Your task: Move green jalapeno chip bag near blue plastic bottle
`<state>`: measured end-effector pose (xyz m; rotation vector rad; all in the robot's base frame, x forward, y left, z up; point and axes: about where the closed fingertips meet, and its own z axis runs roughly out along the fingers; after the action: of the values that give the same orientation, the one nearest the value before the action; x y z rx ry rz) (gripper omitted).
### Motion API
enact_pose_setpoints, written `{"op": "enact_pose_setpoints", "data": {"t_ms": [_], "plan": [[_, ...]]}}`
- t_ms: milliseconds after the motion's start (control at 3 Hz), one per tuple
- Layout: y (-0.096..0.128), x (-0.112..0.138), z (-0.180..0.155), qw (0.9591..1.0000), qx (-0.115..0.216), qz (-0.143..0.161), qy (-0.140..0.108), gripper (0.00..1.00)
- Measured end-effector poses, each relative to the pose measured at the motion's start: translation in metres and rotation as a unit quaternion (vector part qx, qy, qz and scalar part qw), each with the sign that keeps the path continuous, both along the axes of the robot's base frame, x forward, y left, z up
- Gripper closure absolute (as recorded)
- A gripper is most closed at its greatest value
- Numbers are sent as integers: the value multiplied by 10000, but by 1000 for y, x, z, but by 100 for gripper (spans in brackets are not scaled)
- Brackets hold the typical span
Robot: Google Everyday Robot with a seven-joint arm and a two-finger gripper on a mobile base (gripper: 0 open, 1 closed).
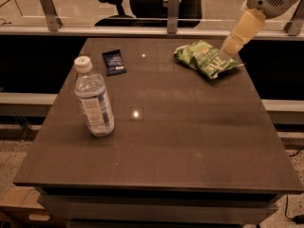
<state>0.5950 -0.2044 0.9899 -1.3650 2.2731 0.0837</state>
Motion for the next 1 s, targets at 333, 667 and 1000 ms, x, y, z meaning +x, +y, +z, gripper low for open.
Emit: {"op": "enact_pose_setpoints", "data": {"t_ms": [333,667,1000], "plan": [[-6,23,-21,9978,11,-640,185,0],[-14,41,-41,9915,-205,-1232,366,0],[-13,42,-41,9915,-180,-1240,358,0]]}}
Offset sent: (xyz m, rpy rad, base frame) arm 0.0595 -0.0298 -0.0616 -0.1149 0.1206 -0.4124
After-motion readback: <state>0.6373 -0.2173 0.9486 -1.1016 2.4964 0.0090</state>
